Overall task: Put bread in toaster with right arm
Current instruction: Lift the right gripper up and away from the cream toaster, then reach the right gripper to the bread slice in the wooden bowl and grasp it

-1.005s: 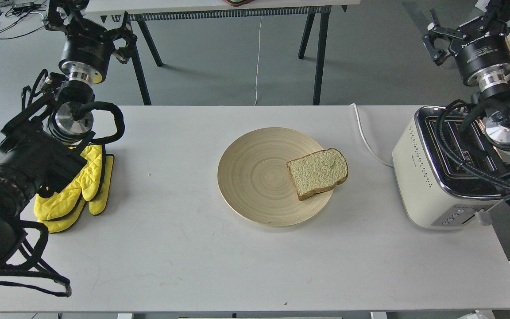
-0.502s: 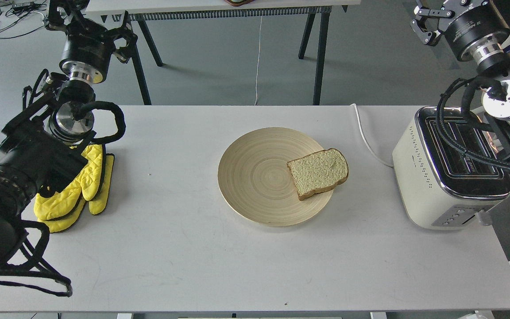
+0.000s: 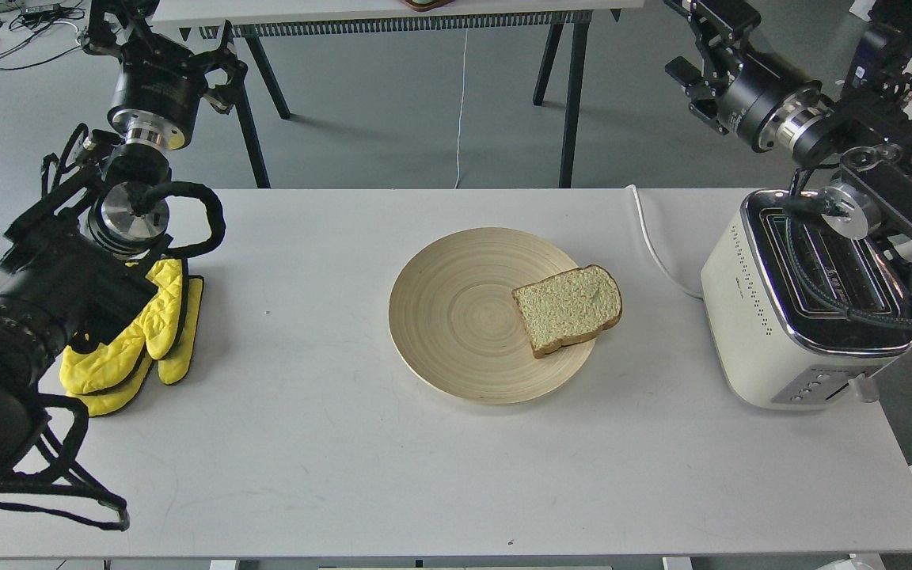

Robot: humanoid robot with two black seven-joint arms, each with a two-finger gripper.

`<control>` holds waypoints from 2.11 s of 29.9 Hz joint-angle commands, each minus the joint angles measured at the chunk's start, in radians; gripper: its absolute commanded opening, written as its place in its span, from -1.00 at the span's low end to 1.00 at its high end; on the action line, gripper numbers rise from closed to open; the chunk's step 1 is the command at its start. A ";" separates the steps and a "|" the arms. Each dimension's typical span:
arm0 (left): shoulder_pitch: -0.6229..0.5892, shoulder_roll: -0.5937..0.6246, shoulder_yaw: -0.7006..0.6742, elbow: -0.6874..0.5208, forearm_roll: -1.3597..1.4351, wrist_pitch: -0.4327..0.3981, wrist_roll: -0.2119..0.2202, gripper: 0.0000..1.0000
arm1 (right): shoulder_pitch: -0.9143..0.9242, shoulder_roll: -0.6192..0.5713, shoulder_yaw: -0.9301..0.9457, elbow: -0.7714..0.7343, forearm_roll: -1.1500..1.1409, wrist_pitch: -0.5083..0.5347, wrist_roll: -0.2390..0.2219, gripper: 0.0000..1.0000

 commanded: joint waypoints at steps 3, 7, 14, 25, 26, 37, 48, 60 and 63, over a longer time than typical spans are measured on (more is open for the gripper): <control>0.000 0.000 0.000 0.000 0.001 0.000 0.000 1.00 | -0.001 -0.003 -0.208 0.042 -0.085 -0.092 0.001 0.97; 0.000 0.000 -0.001 0.000 0.001 0.000 0.000 1.00 | -0.017 0.011 -0.289 0.035 -0.160 -0.102 0.000 0.97; 0.000 0.000 -0.001 0.000 0.001 0.000 0.000 1.00 | -0.044 0.079 -0.423 0.003 -0.237 -0.143 -0.063 0.97; 0.000 0.000 -0.001 0.000 -0.001 0.000 0.000 1.00 | -0.047 0.088 -0.558 -0.102 -0.269 -0.158 -0.096 0.84; 0.000 0.000 -0.001 0.000 0.001 0.000 0.000 1.00 | -0.047 0.088 -0.561 -0.105 -0.269 -0.157 -0.096 0.82; 0.000 0.000 -0.001 0.000 -0.001 0.000 0.000 1.00 | -0.078 0.135 -0.572 -0.132 -0.267 -0.157 -0.117 0.32; 0.000 0.000 -0.001 0.000 0.001 0.000 0.000 1.00 | -0.100 0.152 -0.564 -0.132 -0.255 -0.160 -0.119 0.21; 0.000 0.000 -0.001 0.000 0.001 0.000 0.000 1.00 | -0.107 0.154 -0.549 -0.129 -0.252 -0.181 -0.119 -0.66; 0.000 0.000 -0.001 0.000 -0.001 0.000 0.000 1.00 | -0.109 0.157 -0.519 -0.125 -0.251 -0.211 -0.117 -0.75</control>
